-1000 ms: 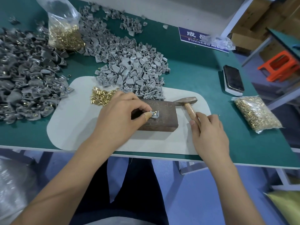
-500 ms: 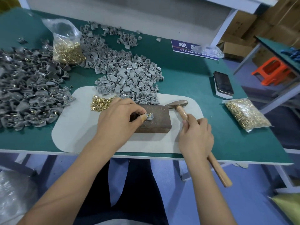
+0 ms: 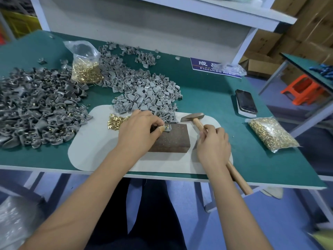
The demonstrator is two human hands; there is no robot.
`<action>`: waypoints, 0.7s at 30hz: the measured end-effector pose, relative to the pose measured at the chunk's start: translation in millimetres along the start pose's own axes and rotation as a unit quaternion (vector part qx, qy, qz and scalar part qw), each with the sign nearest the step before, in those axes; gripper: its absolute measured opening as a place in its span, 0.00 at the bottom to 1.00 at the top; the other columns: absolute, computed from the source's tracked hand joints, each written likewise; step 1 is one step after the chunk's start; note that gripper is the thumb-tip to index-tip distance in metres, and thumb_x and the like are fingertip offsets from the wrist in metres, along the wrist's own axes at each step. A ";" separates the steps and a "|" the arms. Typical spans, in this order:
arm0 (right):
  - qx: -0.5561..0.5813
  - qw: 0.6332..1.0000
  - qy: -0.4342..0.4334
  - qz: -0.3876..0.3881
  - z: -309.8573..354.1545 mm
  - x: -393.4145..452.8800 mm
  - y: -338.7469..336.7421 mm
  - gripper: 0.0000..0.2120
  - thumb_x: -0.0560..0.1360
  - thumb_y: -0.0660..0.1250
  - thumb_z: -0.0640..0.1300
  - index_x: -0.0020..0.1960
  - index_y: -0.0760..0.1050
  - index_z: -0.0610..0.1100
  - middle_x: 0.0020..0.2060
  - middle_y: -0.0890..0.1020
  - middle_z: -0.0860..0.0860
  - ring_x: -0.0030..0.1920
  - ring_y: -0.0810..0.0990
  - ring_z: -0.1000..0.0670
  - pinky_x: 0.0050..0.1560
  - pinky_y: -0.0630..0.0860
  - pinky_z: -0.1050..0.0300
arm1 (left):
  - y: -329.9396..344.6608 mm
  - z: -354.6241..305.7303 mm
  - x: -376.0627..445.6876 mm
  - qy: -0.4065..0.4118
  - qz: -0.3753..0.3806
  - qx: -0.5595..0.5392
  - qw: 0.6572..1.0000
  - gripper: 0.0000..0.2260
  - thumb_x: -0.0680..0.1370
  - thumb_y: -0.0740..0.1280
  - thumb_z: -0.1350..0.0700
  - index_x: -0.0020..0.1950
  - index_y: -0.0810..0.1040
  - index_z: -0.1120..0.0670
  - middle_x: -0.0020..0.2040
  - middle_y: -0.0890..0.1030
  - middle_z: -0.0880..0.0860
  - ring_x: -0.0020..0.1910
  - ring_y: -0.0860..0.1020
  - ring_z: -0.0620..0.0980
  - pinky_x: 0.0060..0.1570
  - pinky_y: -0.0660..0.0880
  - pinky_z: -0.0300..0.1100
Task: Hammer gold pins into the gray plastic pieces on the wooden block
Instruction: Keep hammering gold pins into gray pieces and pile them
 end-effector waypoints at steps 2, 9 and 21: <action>-0.004 1.000 -0.005 0.004 0.4 0.3 1.0 0.14 0.83 0.59 0.46 0.67 0.75 0.46 0.60 0.76 0.42 0.61 0.72 0.38 0.57 0.69 0.44 | 0.3 -0.1 0.4 -0.002 -0.002 -0.001 1.000 0.04 0.78 0.70 0.43 0.49 0.83 0.41 0.46 0.78 0.41 0.52 0.72 0.47 0.40 0.67 0.43; 0.062 0.998 0.005 0.031 -6.5 3.4 -22.2 0.16 0.85 0.52 0.42 0.69 0.70 0.46 0.57 0.79 0.45 0.55 0.78 0.36 0.47 0.68 0.45 | -2.6 3.9 4.4 0.013 0.008 -0.025 1.000 0.05 0.78 0.70 0.42 0.49 0.84 0.40 0.45 0.78 0.41 0.51 0.73 0.46 0.42 0.74 0.45; 0.180 0.961 -0.147 0.147 8.2 -14.5 -70.1 0.11 0.82 0.63 0.52 0.60 0.70 0.67 0.41 0.82 0.64 0.39 0.78 0.56 0.39 0.72 0.54 | -6.3 11.7 13.7 0.058 0.033 -0.047 0.997 0.06 0.78 0.71 0.43 0.49 0.85 0.42 0.44 0.79 0.43 0.50 0.75 0.48 0.43 0.75 0.49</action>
Point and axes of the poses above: each hand's wrist, its own x-axis towards the middle knuckle, its own y-axis out of the palm, z = x × y, the point moved 1 cm from there along x, towards the middle knuckle
